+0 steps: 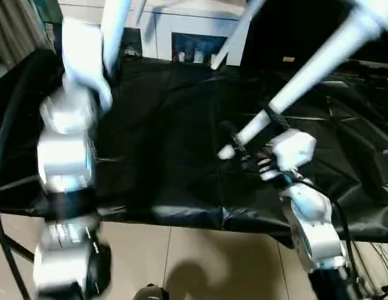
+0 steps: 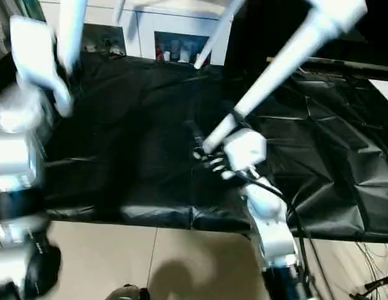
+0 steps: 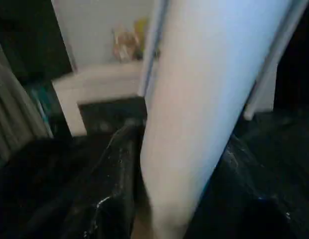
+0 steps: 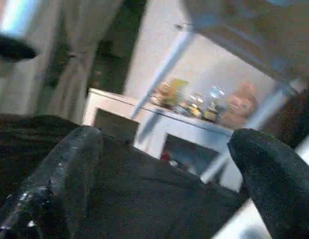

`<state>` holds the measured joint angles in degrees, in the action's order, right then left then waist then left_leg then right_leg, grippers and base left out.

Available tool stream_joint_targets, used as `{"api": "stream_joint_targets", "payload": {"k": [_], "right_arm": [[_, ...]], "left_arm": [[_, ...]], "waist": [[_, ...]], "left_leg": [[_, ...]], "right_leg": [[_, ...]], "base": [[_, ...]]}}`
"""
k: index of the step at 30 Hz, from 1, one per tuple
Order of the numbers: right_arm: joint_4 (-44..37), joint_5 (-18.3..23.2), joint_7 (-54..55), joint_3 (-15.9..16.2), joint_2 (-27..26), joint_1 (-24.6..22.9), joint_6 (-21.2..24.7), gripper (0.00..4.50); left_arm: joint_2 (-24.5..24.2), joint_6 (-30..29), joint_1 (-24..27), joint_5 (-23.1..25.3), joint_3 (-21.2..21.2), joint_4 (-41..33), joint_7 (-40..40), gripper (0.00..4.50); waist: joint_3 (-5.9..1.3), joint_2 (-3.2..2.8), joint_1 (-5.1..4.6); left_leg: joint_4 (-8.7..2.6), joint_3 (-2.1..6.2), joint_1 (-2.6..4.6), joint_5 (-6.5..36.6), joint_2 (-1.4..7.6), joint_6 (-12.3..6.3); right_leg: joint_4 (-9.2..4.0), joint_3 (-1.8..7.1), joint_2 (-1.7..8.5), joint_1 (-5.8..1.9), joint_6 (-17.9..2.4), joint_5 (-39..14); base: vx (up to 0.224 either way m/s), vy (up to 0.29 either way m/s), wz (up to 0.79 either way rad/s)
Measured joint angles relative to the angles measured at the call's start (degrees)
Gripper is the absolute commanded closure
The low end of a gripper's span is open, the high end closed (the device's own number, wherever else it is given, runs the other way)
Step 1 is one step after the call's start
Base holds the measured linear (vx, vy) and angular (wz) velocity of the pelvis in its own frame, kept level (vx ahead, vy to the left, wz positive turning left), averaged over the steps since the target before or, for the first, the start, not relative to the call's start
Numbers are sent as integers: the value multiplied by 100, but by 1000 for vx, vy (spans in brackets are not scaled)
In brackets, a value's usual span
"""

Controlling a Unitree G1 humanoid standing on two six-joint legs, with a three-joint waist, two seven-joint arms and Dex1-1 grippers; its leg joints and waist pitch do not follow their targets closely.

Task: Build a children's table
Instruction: Flip table

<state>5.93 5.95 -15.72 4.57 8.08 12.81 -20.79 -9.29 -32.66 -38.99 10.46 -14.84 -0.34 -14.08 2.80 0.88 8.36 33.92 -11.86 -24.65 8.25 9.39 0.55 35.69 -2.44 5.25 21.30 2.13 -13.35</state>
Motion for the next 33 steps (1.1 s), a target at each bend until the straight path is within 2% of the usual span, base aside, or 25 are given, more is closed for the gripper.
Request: {"api": "stream_joint_targets", "payload": {"k": [3,9,13,20,26,33], "right_arm": [[0,-17,204,-90,-56,-87,-91,0],[149,-180,590,-376,-169,-152,-128,0],[211,-109,572,-420,-135,-126,-70,0],[347,-202,515,-384,-100,-137,-65,0],[373,-337,525,-245,-140,-211,-65,0],[560,-565,965,-481,-108,-90,-54,0]], "left_arm": [[60,45,328,-158,19,0,-18,268],[63,533,863,-576,42,0,-536,287],[-133,850,1045,-756,92,17,-752,291],[-482,1523,1270,-861,199,514,-1208,292],[-633,2050,1483,-1210,253,821,-1702,292],[-762,2482,1596,-1367,230,1285,-1828,293]], "waist": [[6,27,-9],[55,115,-10],[49,140,-22],[50,163,-22],[46,170,-54],[40,183,-58]], "left_leg": [[2,0,-54,-16,4,-22],[6,0,-58,-17,5,-24],[7,0,-56,-17,5,-24],[7,0,-54,-18,5,-23],[7,-2,-37,-18,4,-22],[7,-3,-29,-18,4,-21]], "right_leg": [[8,-1,-3,55,12,12],[9,-1,-4,59,14,14],[6,1,-4,57,21,23],[7,3,-4,56,31,35],[13,11,-4,53,30,39],[16,13,-4,52,27,50]], "base": [[0,0,0],[0,0,0],[0,0,0],[0,0,0],[0,0,0],[0,0,0]]}}
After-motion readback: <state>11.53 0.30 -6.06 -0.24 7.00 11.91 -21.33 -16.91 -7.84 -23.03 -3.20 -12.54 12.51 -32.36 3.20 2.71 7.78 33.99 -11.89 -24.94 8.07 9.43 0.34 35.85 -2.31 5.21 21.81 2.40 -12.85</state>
